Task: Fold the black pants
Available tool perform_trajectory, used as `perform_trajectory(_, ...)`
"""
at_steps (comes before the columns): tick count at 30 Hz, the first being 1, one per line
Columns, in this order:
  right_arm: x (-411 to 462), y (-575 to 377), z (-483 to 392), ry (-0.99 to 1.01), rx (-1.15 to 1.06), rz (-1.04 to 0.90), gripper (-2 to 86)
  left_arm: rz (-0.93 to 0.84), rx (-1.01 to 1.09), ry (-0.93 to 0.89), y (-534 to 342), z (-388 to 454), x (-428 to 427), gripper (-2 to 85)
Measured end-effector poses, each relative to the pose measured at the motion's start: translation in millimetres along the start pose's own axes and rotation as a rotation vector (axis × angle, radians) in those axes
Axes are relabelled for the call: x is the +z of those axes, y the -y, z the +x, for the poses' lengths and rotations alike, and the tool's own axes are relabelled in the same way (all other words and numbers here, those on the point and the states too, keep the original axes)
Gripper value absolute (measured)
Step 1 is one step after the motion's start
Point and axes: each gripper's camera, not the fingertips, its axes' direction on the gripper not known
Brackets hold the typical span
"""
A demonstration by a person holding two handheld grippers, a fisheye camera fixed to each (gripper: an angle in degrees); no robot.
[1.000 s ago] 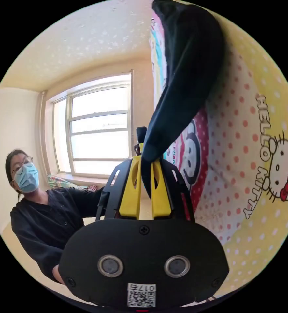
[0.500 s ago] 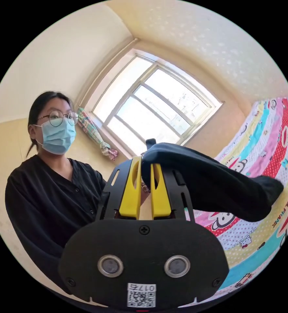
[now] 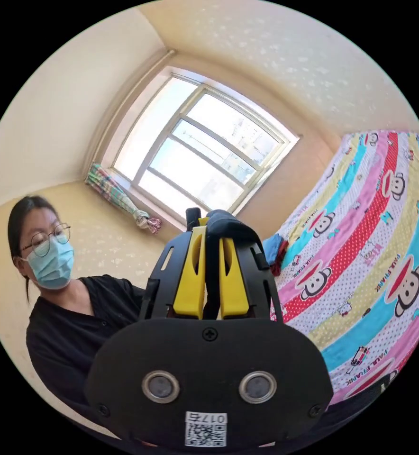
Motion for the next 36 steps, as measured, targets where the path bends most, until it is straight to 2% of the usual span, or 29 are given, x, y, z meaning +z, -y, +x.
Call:
perform_trajectory(3, 13.9, 2.3, 75.5, -0.041, 0.128, 0.000, 0.3, -0.014, -0.145, 0.043, -8.1, -64.5, 25.1, 5.1)
perform_trajectory(7, 41.6, 14.4, 130.5, -0.259, 0.171, -0.078, 0.5, -0.128, -0.156, 0.197, -10.1, -112.4, 56.6, 5.2)
perform_trajectory(11, 72.7, -17.2, 175.3, -0.372, 0.254, -0.135, 0.8, -0.168, -0.215, 0.207, -48.6, -152.0, 75.9, 5.2)
perform_trajectory(13, 79.1, -49.4, 190.3, -0.339, 0.272, -0.120, 0.9, -0.139, -0.255, 0.125, -95.4, -171.2, 80.2, 5.2)
perform_trajectory(17, 104.1, -146.3, 222.9, -0.291, 0.376, -0.183, 2.1, -0.191, -0.381, 0.083, -182.7, -190.6, 92.6, 5.5)
perform_trajectory(22, 147.3, -242.4, 265.1, -0.375, 0.583, -0.388, 5.3, -0.434, -0.661, 0.205, -298.6, -210.1, 125.7, 7.0)
perform_trajectory(25, 184.3, -267.9, 293.6, -0.456, 0.711, -0.560, 7.1, -0.455, -0.867, 0.242, -334.0, -229.6, 132.0, 8.6)
perform_trajectory(28, 201.7, -250.7, 304.8, -0.466, 0.704, -0.670, 8.5, -0.462, -0.913, 0.195, -328.1, -244.3, 128.2, 8.9)
perform_trajectory(30, 196.2, -232.9, 309.2, -0.446, 0.763, -0.663, 10.8, -0.460, -0.891, 0.168, -312.5, -241.2, 120.6, 10.9)
perform_trajectory(32, 180.1, -210.5, 313.2, -0.492, 0.809, -0.652, 13.7, -0.472, -0.857, 0.231, -294.2, -232.1, 106.3, 15.4)
perform_trajectory(34, 166.8, -195.6, 317.1, -0.496, 0.809, -0.637, 15.6, -0.494, -0.805, 0.270, -272.8, -223.2, 85.0, 21.4)
perform_trajectory(36, 150.5, -182.2, 320.2, -0.490, 0.775, -0.556, 16.9, -0.450, -0.775, 0.255, -260.7, -222.3, 65.7, 23.1)
